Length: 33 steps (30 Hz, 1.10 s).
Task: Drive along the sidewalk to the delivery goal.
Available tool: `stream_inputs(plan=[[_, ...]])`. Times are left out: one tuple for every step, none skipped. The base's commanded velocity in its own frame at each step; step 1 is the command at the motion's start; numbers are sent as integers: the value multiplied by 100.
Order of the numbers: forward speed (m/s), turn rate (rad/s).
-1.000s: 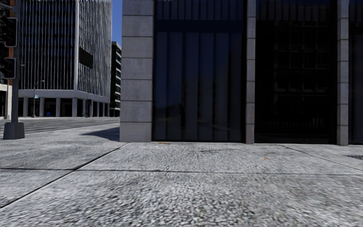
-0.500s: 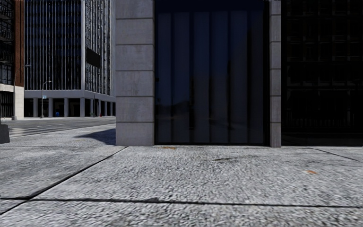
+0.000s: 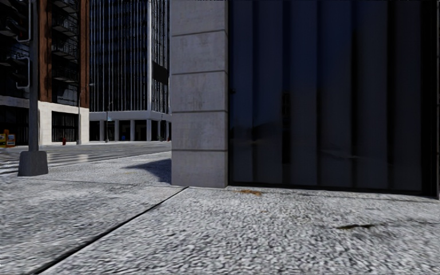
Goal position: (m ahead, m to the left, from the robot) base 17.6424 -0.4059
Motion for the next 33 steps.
stream_inputs(plan=[[200, 83], [200, 84], [200, 84], [200, 84], [200, 86], [200, 91], [200, 98], [200, 101], [200, 101], [200, 101], [200, 101], [200, 101], [200, 101], [200, 101], [200, 101], [200, 101], [200, 101], [200, 101], [200, 101], [200, 101], [200, 101], [200, 100], [200, 90], [200, 81], [200, 67], [200, 67], [200, 45], [200, 38], [200, 36], [200, 31], [200, 19], [200, 8], [200, 8]])
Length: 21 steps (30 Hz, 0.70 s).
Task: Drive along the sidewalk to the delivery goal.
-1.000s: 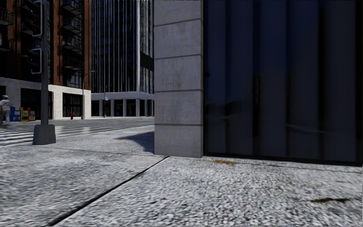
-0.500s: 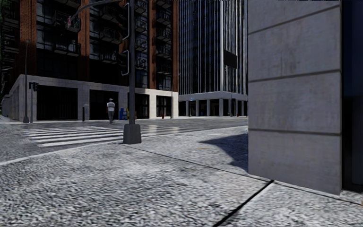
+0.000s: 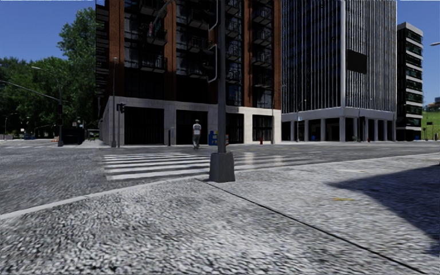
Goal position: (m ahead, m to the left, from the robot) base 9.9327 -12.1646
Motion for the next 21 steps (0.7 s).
stream_inputs(plan=[[200, 2], [200, 0], [200, 0], [200, 0], [200, 0], [200, 0], [200, 0], [200, 0], [200, 0], [200, 0], [200, 0], [200, 0], [200, 0], [200, 0], [200, 0], [200, -16], [200, -46], [200, -68], [200, -74], [200, -74], [200, -82]])
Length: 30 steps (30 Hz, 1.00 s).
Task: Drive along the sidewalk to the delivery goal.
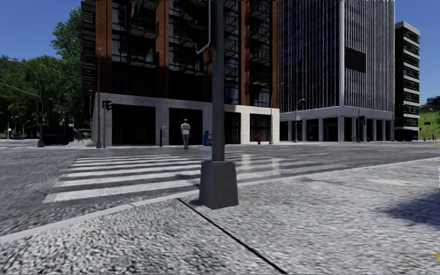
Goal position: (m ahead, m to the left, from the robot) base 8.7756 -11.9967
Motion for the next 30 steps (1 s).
stream_inputs(plan=[[200, -87], [200, -89], [200, -90], [200, -90], [200, -90], [200, -90], [200, -90], [200, -90], [200, -90], [200, -90], [200, -90], [200, -90], [200, -90], [200, -90], [200, -90], [200, -90], [200, -90], [200, -90], [200, -90], [200, -90], [200, -90], [200, -90], [200, -90], [200, -90], [200, -90], [200, -90], [200, -49], [200, -27], [200, -14], [200, -11]])
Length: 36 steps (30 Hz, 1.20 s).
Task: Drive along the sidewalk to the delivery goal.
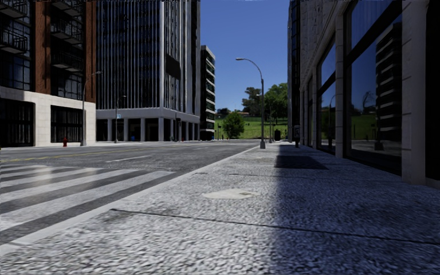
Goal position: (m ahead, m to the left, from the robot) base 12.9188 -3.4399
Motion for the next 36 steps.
stream_inputs(plan=[[200, -11], [200, -10], [200, -5], [200, -1], [200, 0], [200, 0], [200, 0], [200, 0], [200, 0], [200, 0], [200, 0], [200, -23], [200, -49], [200, -67], [200, -88], [200, -88], [200, -97], [200, -95], [200, -80], [200, -7], [200, -7], [200, -1], [200, 0], [200, 0], [200, 0], [200, 0], [195, 0], [191, -24], [190, -45], [189, -56], [189, -56], [188, -59], [188, -26], [188, -4], [188, 0], [188, 0]])
